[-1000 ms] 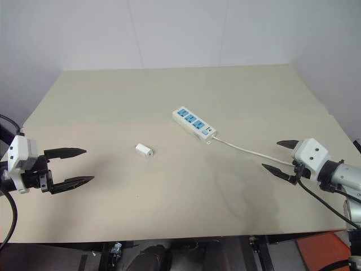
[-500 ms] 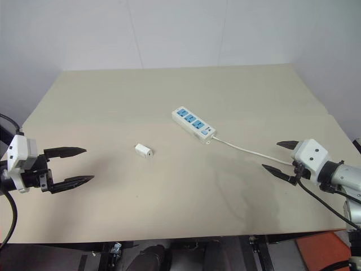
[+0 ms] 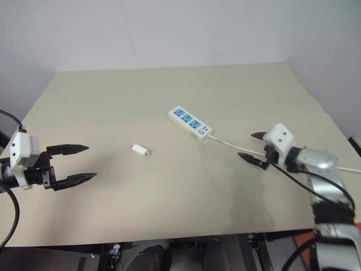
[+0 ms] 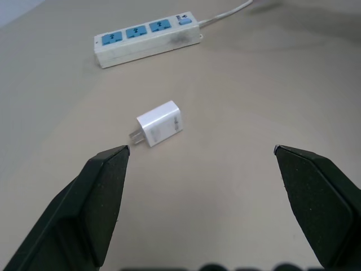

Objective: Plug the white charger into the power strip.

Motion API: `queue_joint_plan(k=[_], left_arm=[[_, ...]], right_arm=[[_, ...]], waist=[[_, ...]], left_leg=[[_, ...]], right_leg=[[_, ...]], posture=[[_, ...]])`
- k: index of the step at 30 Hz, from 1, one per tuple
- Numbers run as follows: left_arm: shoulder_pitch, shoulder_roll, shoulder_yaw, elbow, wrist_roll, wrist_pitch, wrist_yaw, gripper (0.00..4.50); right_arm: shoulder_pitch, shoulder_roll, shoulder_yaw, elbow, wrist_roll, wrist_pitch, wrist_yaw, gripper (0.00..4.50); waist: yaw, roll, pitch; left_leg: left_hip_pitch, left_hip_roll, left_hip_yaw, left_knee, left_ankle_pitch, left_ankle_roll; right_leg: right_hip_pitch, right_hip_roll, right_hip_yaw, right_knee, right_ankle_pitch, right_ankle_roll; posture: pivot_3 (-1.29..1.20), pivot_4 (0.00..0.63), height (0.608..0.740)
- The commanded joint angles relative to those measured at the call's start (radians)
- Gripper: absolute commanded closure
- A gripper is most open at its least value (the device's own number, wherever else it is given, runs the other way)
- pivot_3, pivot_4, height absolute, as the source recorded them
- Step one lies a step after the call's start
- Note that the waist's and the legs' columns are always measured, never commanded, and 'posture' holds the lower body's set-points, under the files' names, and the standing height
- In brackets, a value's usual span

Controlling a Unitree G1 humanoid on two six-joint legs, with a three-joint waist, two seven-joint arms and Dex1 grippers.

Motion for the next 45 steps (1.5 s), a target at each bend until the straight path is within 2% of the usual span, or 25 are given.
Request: queue_joint_plan(k=[1,9,11,13,23,25,29,36,41,45], left_arm=[[-0.007,0.003,0.017,-0.016,-0.011,-0.009,0.002,0.00],[0.029,-0.002,0.038,-0.068,-0.022,0.007,0.021,0.00],[0.037,-0.005,0.039,-0.077,-0.022,0.010,0.027,0.00],[0.044,-0.007,0.040,-0.084,-0.023,0.012,0.031,0.00],[0.039,-0.011,0.025,-0.085,-0.022,0.012,0.033,0.00],[0.031,-0.014,0.016,-0.085,-0.021,0.012,0.034,0.00],[0.029,-0.007,0.019,-0.084,-0.021,0.012,0.023,0.00],[0.023,0.004,0.025,-0.073,-0.016,0.013,0.010,0.00],[-0.006,-0.004,-0.010,-0.041,0.000,0.002,0.005,0.00],[-0.063,-0.003,-0.055,-0.005,0.010,-0.005,-0.007,0.00]], right_arm=[[-0.107,0.046,0.023,0.173,-0.035,-0.046,-0.019,0.02],[-0.270,0.134,0.084,0.484,-0.122,-0.126,0.002,0.02],[-0.288,0.142,0.087,0.519,-0.131,-0.126,0.020,0.39],[-0.297,0.148,0.087,0.538,-0.138,-0.139,0.019,0.92],[-0.284,0.157,0.080,0.539,-0.135,-0.178,0.050,4.48],[-0.268,0.160,0.071,0.508,-0.122,-0.178,0.062,4.49],[-0.164,0.142,0.063,0.310,-0.084,-0.179,0.100,4.49],[0.222,0.027,-0.008,-0.269,0.004,-0.022,0.082,4.49],[0.391,0.036,-0.050,-0.442,0.043,0.147,-0.029,4.49],[0.443,0.049,-0.030,-0.519,0.025,0.193,-0.100,3.19]], waist=[[-0.004,0.000,0.000],[-0.009,0.000,0.000],[-0.011,0.000,0.000],[-0.011,0.000,0.000],[-0.012,0.000,0.000],[-0.012,0.000,0.000],[-0.012,0.000,-0.001],[0.000,0.000,-0.001],[-0.003,-0.001,-0.001],[-0.004,-0.001,-0.002]], left_leg=[[-0.003,0.001,0.000,0.000,0.001,-0.002],[-0.011,0.003,0.001,0.000,0.003,-0.006],[-0.011,0.003,0.002,0.000,0.003,-0.006],[-0.011,0.004,0.003,0.000,0.003,-0.006],[-0.009,0.005,0.009,0.000,0.003,-0.005],[-0.009,0.006,0.011,0.000,0.003,-0.005],[-0.010,0.007,0.013,0.000,0.003,-0.005],[-0.011,0.007,0.015,0.001,0.002,-0.003],[-0.009,0.007,0.016,0.001,-0.001,0.002],[-0.008,0.007,0.018,0.001,-0.001,0.002]], right_leg=[[-0.003,0.001,0.000,0.000,0.000,-0.001],[-0.012,0.004,0.003,0.000,0.001,-0.001],[-0.013,0.005,0.004,0.000,0.002,-0.002],[-0.013,0.006,0.006,0.000,0.003,-0.002],[-0.015,0.008,0.012,0.001,0.005,-0.002],[-0.016,0.009,0.014,0.001,0.005,-0.002],[-0.017,0.009,0.016,0.001,0.005,-0.001],[-0.019,0.009,0.018,0.002,0.006,0.000],[-0.018,0.010,0.018,0.002,0.007,-0.001],[-0.017,0.010,0.020,0.002,0.010,-0.001]], posture=[[0.00,0.150,0.740],[0.00,0.150,0.740],[0.00,0.150,0.740],[0.00,0.150,0.740],[0.00,0.150,0.740],[0.00,0.150,0.740],[0.00,0.150,0.740],[0.00,0.150,0.740],[0.00,0.150,0.740],[0.00,0.150,0.740]])
